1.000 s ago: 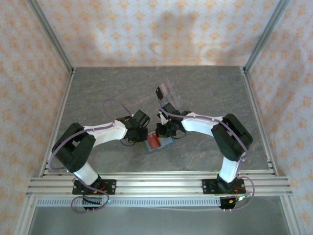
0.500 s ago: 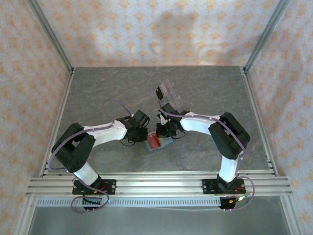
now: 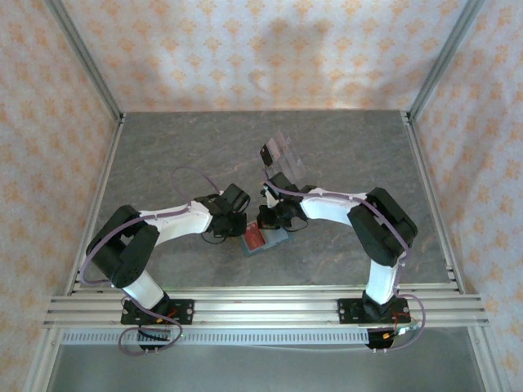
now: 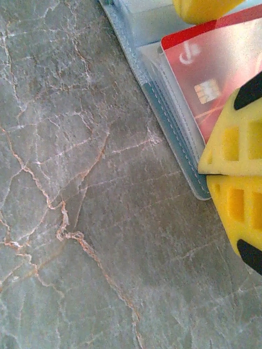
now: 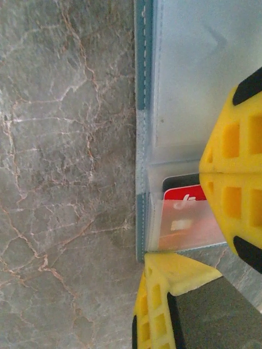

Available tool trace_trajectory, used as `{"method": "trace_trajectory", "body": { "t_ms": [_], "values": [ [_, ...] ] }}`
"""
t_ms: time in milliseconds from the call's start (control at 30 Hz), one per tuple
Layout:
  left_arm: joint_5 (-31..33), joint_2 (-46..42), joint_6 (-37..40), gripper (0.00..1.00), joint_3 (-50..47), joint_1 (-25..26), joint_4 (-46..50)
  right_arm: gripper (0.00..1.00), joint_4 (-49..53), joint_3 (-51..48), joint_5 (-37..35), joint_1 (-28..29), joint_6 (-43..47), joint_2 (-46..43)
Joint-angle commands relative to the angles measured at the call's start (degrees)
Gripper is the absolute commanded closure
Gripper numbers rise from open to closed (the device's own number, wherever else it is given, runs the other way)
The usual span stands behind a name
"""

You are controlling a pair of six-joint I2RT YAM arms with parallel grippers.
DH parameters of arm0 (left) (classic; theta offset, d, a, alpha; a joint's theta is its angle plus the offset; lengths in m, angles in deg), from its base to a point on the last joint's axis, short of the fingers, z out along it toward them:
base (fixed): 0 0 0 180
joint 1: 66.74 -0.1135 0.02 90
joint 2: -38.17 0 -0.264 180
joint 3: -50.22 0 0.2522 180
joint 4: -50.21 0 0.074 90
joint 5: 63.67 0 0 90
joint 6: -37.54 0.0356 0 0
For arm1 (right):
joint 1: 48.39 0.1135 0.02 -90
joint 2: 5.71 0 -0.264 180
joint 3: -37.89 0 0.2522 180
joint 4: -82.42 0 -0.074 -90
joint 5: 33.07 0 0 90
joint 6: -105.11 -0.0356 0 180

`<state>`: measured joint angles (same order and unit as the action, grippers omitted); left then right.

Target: Put the credit cards into the card holder

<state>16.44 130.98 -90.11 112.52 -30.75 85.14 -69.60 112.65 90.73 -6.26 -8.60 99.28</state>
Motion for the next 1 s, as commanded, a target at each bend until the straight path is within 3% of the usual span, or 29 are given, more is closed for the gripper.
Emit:
{"method": "trace_trajectory", "body": {
  "t_ms": [0, 200, 567, 967],
  "values": [
    [0.2, 2.2, -0.9, 1.0, -2.3, -0.3, -0.4, 1.0, -5.3, -1.6, 2.8, 1.2, -3.2, 1.2],
    [-1.1, 1.0, -1.3, 1.0, -1.2, -0.3, 0.5, 1.0, -7.7, -5.4, -3.2, 1.2, -6.0, -1.9],
    [-2.9, -8.9, -0.5, 0.99, 1.8, -0.5, 5.6, 1.0, -5.2, -5.0, -5.7, 1.2, -6.3, -0.3],
    [-3.4, -5.8, -0.1, 1.0, -1.1, -0.5, 3.6, 1.0, -4.5, -5.0, -3.4, 1.2, -6.2, -1.1]
  ]
}}
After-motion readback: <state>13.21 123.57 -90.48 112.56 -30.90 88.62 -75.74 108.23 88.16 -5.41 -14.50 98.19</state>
